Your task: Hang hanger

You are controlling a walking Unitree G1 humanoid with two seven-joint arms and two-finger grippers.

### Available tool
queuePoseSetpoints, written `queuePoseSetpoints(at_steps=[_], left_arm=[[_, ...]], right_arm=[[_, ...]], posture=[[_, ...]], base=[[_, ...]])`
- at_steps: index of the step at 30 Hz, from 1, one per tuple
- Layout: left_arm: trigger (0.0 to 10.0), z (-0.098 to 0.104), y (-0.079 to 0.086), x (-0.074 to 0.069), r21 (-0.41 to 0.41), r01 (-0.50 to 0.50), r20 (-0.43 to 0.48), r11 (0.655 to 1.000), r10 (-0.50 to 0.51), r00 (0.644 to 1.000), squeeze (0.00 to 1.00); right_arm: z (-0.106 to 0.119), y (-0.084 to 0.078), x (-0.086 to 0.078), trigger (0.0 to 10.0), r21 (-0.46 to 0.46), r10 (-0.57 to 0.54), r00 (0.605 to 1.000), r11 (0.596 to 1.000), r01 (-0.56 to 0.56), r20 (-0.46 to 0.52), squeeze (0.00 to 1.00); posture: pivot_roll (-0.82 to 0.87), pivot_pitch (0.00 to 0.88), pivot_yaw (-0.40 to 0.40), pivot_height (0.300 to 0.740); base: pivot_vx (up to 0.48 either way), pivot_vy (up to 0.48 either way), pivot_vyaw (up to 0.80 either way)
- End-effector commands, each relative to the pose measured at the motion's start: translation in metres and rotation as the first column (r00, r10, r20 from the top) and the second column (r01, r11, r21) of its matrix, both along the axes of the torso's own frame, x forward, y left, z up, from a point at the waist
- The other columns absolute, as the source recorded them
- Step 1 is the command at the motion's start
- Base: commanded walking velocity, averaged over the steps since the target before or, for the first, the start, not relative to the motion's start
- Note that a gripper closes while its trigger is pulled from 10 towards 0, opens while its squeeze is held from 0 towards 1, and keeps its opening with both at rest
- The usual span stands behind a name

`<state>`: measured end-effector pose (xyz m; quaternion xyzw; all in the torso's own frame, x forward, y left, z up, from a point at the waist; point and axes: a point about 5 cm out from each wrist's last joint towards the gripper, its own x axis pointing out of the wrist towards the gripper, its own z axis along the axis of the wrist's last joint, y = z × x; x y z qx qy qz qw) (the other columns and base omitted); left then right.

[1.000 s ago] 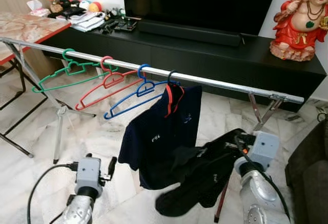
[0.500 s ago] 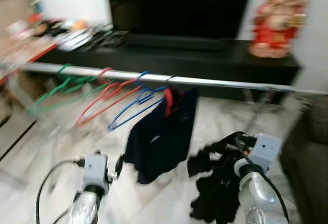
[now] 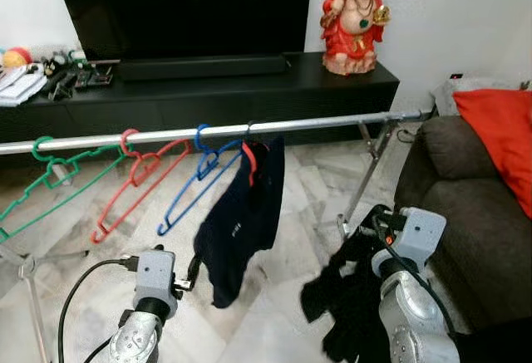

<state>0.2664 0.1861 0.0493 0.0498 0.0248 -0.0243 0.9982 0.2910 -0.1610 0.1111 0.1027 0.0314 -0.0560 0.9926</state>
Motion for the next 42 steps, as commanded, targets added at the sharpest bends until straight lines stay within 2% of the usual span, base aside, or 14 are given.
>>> queuePoseSetpoints(at_steps=[1,17,23,30,37,42], left_arm=[[10.0,-0.001,0.011,-0.003,0.011,-0.030,-0.016,1.000,0.030,0.999,0.00],[10.0,0.003,0.013,-0.006,0.001,-0.044,-0.016,0.999,0.044,0.999,0.00],[10.0,0.003,0.011,-0.005,-0.014,-0.012,-0.026,1.000,0.012,1.000,0.00],[10.0,0.007,0.007,-0.006,-0.053,0.040,-0.023,0.998,-0.041,0.999,0.00],[10.0,0.007,0.016,-0.008,-0.039,0.035,-0.038,0.999,-0.037,0.999,0.00],[10.0,0.007,0.013,-0.009,-0.055,0.043,-0.039,0.998,-0.045,0.998,0.00]], right_arm=[[0.011,0.010,0.005,10.0,0.011,0.030,0.998,0.999,-0.031,0.048,0.00],[0.014,0.014,0.009,10.0,-0.005,0.034,0.997,0.999,-0.034,0.071,0.00],[0.012,0.013,0.009,10.0,-0.006,0.027,0.998,1.000,-0.026,0.051,0.00],[0.008,0.008,0.009,10.0,-0.026,0.003,1.000,1.000,-0.002,0.031,0.00],[0.007,0.004,0.009,10.0,-0.034,-0.006,1.000,0.999,0.007,0.023,0.00],[0.006,0.003,0.009,10.0,-0.037,-0.012,1.000,0.999,0.013,0.019,0.00]], posture=[[0.01,0.067,0.011,0.740],[0.02,0.081,0.006,0.740],[0.02,0.092,0.004,0.740],[0.02,0.105,-0.005,0.740],[0.03,0.120,-0.010,0.740],[0.02,0.125,-0.010,0.740]], base=[[0.000,0.480,0.00],[0.000,0.480,0.00],[0.000,0.457,-0.07],[0.000,0.000,-0.78],[0.000,0.000,-0.78],[0.000,0.000,-0.77]])
